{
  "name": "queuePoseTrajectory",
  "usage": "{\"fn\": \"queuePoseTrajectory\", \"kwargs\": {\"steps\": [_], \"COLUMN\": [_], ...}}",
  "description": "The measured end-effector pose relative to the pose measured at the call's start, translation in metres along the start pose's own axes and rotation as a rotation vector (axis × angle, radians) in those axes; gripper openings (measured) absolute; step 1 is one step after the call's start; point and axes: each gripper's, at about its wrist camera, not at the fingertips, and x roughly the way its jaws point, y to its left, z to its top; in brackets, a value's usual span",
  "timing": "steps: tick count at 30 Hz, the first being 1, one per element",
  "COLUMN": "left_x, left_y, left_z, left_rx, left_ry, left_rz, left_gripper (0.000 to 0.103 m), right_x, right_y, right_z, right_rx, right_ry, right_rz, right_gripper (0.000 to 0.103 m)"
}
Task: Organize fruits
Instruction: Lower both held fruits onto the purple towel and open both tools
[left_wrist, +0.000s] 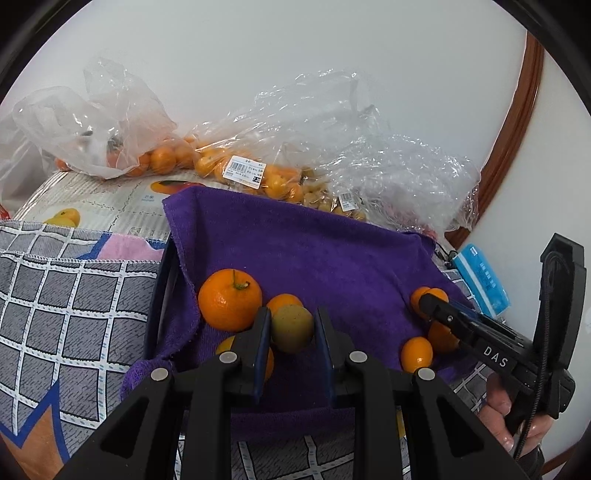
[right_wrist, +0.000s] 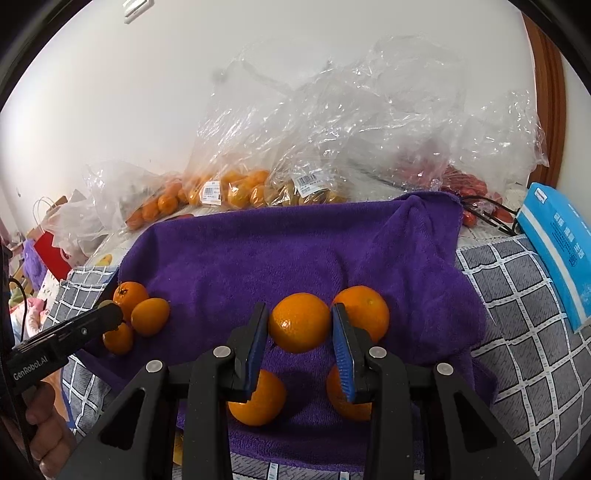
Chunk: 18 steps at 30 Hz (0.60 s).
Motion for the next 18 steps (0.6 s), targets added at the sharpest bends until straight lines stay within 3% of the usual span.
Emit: {"fn": "queuePoseTrajectory", "kwargs": {"steps": [9,12,18], "left_x": [0.0018,0.0023,0.0043], "left_y": [0.0029,0.0033,0.0021], "left_z": [0.0004,0.0004,-0.0001], "left_rx": [-0.011,-0.009,-0.004], "left_ry": [0.008,0.007,0.005], "left_rz": [0.017,0.017,0.006], "left_gripper": [0.023,0.023,0.023], "right_x": [-0.0021,-0.0034,-0.0031], "right_y": [0.0041,0.0049,0.0051], "right_z": [-0.0006,-0.0008,-0.0008], "right_rx": [-0.011,-0.016,-0.016], "right_ry": [0.001,-0.003,-0.004], "right_rz": [-0.003,0.002,-0.007], "right_gripper": [0.035,0.042,0.042]}}
